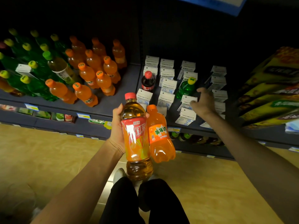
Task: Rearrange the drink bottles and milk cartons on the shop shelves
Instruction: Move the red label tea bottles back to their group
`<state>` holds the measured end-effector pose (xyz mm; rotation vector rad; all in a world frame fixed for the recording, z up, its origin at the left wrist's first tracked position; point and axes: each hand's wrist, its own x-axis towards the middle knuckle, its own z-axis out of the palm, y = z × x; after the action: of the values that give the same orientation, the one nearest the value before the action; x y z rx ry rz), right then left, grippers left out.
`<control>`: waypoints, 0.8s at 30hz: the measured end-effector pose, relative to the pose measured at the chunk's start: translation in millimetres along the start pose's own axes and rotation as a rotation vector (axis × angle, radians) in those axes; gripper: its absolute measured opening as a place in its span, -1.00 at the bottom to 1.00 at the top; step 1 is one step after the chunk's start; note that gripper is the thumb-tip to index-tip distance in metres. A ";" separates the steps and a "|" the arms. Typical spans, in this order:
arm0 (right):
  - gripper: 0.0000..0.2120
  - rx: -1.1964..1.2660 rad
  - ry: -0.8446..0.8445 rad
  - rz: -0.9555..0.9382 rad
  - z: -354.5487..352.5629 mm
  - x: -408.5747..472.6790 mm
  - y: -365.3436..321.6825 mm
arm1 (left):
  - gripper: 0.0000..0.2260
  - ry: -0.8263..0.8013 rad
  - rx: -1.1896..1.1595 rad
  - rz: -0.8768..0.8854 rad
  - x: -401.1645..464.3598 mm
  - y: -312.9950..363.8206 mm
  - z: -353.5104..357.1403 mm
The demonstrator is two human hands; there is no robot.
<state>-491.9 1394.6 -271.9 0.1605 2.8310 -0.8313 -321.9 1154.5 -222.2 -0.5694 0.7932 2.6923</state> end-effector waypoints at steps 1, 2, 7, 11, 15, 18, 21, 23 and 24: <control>-0.57 0.025 0.055 -0.039 -3.2 -13.6 -5.8 | -0.48 -0.023 -0.006 0.014 -2.8 0.0 -0.1; -0.64 0.059 0.092 -0.079 -6.3 -27.6 -12.7 | -0.48 -0.027 -0.019 0.003 -5.2 0.1 2.0; -0.77 0.465 -0.297 -0.107 -27.1 -103.8 -75.2 | -0.47 -0.007 -0.055 -0.009 -18.8 1.2 3.0; -0.51 0.545 -0.706 0.008 -24.1 -144.9 -110.5 | -0.46 0.024 -0.058 -0.012 -39.2 3.1 0.4; -0.71 0.564 -0.832 0.090 5.5 -169.0 -126.5 | -0.40 0.071 -0.090 -0.025 -63.8 8.2 -13.8; -0.13 0.629 -0.846 0.225 31.5 -180.7 -136.6 | -0.41 0.086 -0.084 -0.011 -80.1 16.2 -28.9; -0.25 0.675 -0.792 0.287 49.0 -190.0 -151.6 | -0.39 0.098 -0.067 -0.020 -91.3 30.5 -47.9; -0.42 0.715 -0.742 0.361 61.4 -192.8 -159.6 | -0.42 0.111 -0.068 -0.007 -96.3 41.0 -61.4; -0.45 0.736 -0.718 0.405 66.2 -194.3 -164.7 | -0.47 0.122 -0.074 0.003 -99.5 47.3 -66.2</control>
<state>-317.9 1210.7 -199.8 0.4132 1.6689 -1.4216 -232.0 1063.8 -207.7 -0.7561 0.7279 2.7205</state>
